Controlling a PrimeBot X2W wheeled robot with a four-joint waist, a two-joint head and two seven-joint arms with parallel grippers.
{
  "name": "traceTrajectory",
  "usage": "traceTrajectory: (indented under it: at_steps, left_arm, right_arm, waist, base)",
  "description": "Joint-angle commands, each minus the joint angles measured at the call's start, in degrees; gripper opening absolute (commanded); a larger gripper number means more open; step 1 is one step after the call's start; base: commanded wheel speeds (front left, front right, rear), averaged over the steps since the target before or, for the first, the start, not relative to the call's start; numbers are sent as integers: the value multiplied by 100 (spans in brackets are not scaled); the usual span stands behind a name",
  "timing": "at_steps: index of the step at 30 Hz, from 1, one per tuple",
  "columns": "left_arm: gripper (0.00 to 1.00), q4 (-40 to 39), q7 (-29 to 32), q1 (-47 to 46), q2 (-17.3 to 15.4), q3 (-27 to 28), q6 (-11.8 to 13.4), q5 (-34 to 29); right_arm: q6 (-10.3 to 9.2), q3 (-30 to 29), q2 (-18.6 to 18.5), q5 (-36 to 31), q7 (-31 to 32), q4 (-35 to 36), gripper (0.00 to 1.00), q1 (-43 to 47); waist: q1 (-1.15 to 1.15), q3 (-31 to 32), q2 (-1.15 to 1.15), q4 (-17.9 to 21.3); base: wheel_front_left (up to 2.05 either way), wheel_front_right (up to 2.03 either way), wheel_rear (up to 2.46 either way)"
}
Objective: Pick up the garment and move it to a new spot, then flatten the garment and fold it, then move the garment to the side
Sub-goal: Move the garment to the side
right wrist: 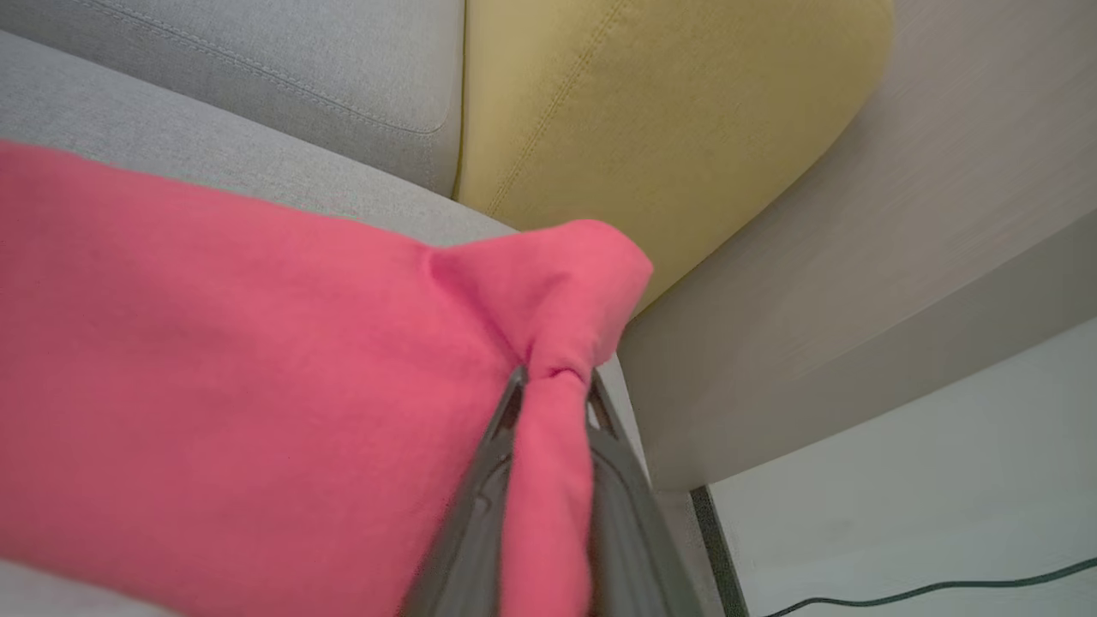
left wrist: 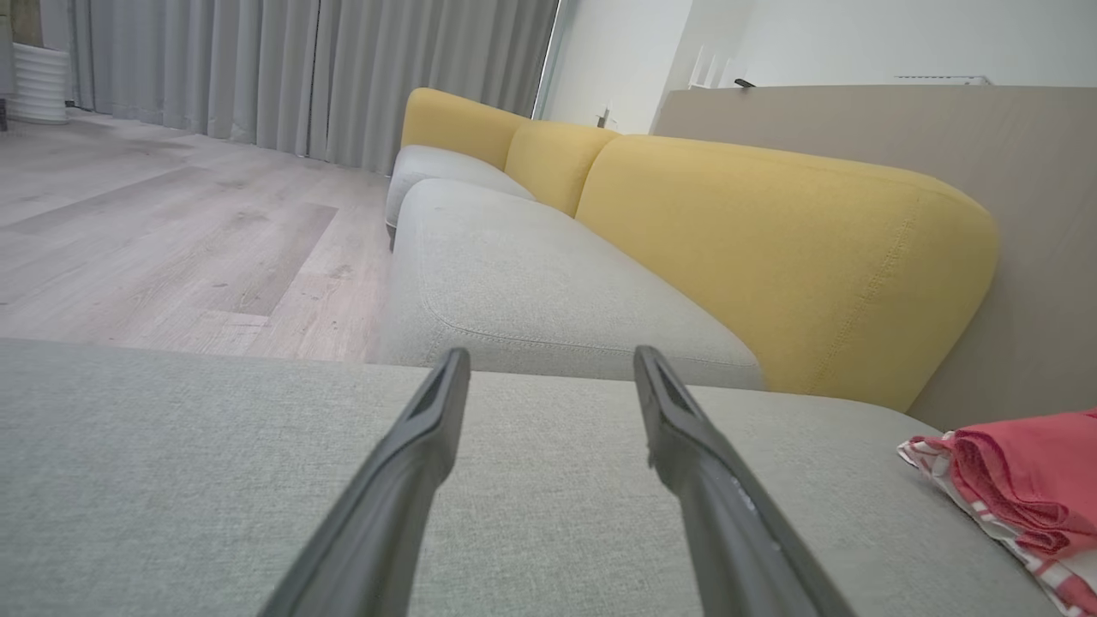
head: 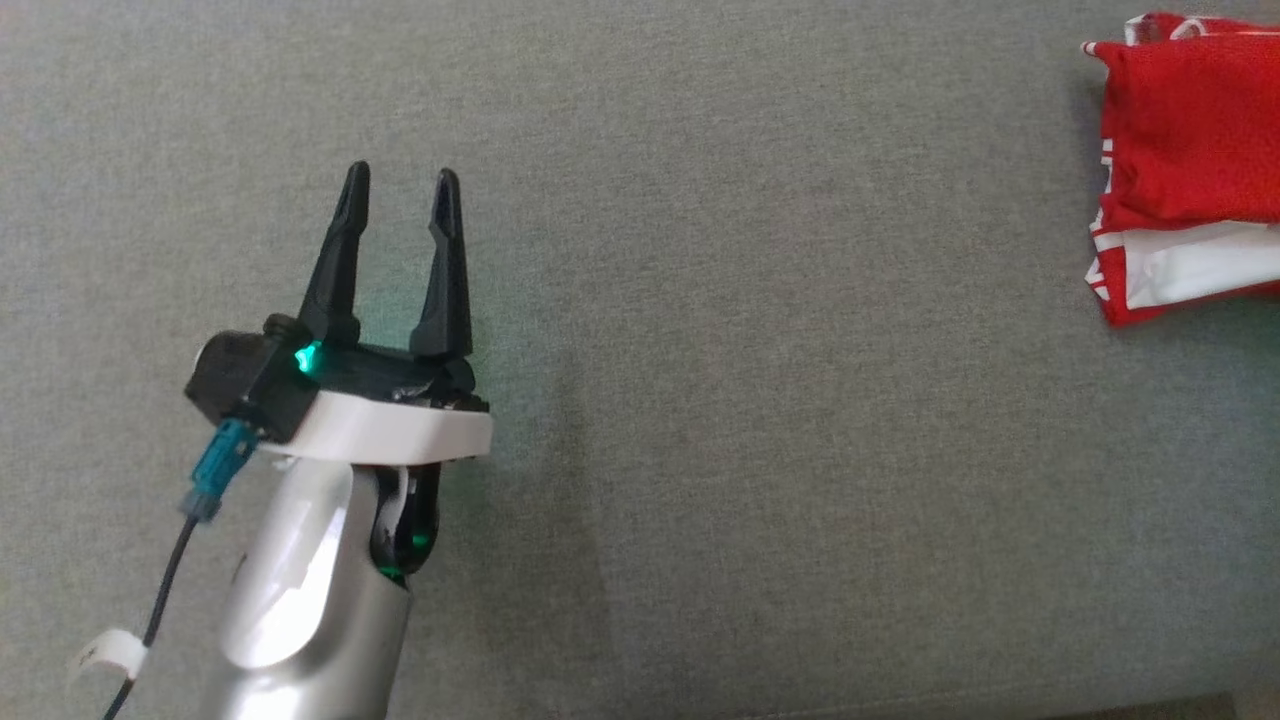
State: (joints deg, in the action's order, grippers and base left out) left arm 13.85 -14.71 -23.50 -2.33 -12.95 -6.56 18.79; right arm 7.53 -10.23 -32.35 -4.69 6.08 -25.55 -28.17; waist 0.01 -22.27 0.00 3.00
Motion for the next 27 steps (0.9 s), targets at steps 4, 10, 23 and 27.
traceTrajectory:
  at_steps: [4, 10, 23, 27]
  left_arm:
    - [100, -152, -29, -213, -61, 270, -39, -66]
    - [100, -40, -29, -179, -59, 306, -63, -61]
    - [100, 168, -29, 356, -55, 429, 44, 142]
    - [100, 198, -29, 610, -55, 492, 118, 211]
  right_arm:
    - [-4, -260, 30, -100, 71, 167, 86, -65]
    - [-4, -494, 359, -199, 16, 399, 100, -91]
    - [-4, -174, 1838, 96, -369, 1608, 100, 272]
    - [-4, -21, 2542, 342, -566, 1996, 100, 634]
  waist:
    - [-1, -59, 0, -16]
    - [-1, 169, 0, -24]
    - [-1, 1455, 0, -234]
    - [-1, 1750, 0, -352]
  base:
    - [0, 0, 0]
    - [0, 0, 0]
    - [0, 0, 0]
    - [0, 0, 0]
